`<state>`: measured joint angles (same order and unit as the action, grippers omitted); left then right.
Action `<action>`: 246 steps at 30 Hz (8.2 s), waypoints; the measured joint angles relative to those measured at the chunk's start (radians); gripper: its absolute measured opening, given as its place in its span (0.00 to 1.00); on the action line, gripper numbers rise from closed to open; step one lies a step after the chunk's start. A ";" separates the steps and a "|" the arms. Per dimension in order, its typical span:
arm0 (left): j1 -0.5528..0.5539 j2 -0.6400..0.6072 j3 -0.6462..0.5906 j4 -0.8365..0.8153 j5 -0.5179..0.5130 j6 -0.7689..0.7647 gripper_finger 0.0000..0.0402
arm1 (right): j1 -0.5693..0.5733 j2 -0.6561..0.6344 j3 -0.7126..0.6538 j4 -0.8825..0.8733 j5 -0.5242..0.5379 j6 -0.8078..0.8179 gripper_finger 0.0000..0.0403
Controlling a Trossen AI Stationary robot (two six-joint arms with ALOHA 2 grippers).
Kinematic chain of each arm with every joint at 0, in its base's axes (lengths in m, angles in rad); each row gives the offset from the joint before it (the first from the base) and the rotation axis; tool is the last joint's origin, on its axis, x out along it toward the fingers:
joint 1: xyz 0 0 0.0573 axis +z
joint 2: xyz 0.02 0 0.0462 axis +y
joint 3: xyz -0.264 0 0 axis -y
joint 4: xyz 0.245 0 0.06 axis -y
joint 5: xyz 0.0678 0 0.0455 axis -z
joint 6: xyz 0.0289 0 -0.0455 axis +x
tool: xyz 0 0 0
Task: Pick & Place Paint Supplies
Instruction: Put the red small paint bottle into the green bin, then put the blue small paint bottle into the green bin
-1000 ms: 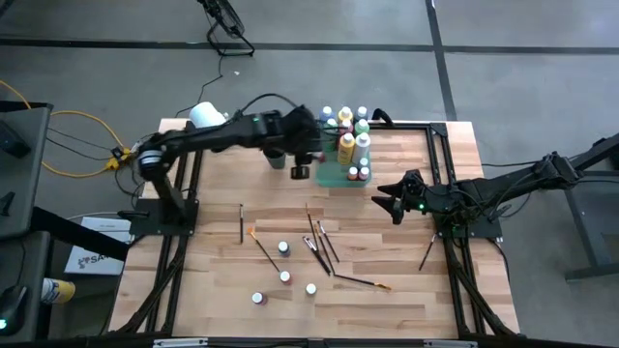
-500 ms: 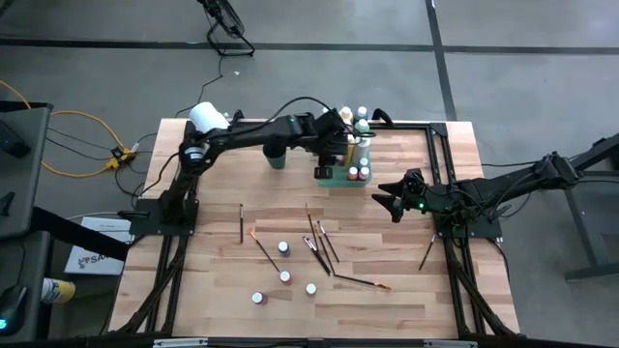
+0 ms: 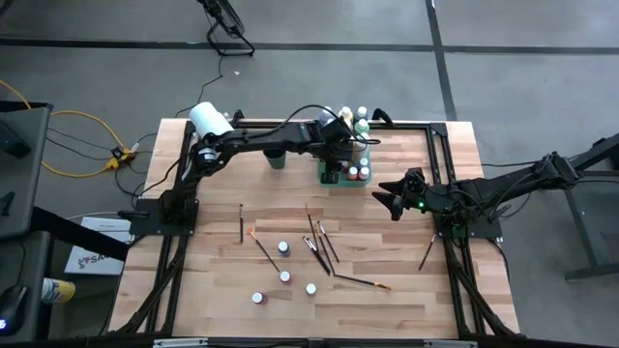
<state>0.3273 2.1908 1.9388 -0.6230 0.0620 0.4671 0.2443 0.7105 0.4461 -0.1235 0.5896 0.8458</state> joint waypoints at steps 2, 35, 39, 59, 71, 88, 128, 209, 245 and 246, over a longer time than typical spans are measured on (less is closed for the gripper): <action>0.000 0.002 0.000 0.003 0.000 0.000 0.29 | 0.000 0.000 0.000 -0.001 0.000 0.000 0.62; 0.000 0.002 0.000 0.075 0.034 -0.004 0.29 | 0.000 0.000 0.000 -0.001 0.014 -0.001 0.62; 0.000 0.002 -0.001 0.078 0.034 -0.004 0.33 | 0.000 0.000 0.000 0.000 0.014 -0.001 0.62; 0.000 -0.014 -0.002 0.050 0.035 0.000 0.41 | 0.000 0.000 0.000 -0.001 0.003 -0.001 0.62; -0.073 -0.281 -0.056 -0.447 0.012 0.093 0.41 | 0.000 0.000 0.000 -0.006 -0.033 -0.015 0.62; -0.443 -0.800 -0.841 -0.102 0.165 -0.102 0.41 | 0.000 0.000 0.000 -0.027 -0.174 -0.110 0.62; -0.517 -0.730 -1.025 0.273 0.133 -0.139 0.68 | 0.000 0.000 0.000 -0.038 -0.171 -0.030 0.62; -0.108 -0.070 -0.118 0.091 -0.102 -0.245 0.28 | 0.000 0.000 0.000 -0.045 -0.178 -0.030 0.62; -0.105 -0.059 -0.120 0.026 -0.083 -0.212 0.60 | 0.000 0.000 0.000 -0.046 -0.178 -0.030 0.62; -0.105 -0.071 -0.120 0.001 -0.082 -0.206 0.60 | 0.000 0.000 0.000 -0.046 -0.178 -0.030 0.62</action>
<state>0.2222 2.1201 1.8191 -0.6220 -0.0204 0.2614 0.2440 0.7109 0.4465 -0.1692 0.4114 0.8158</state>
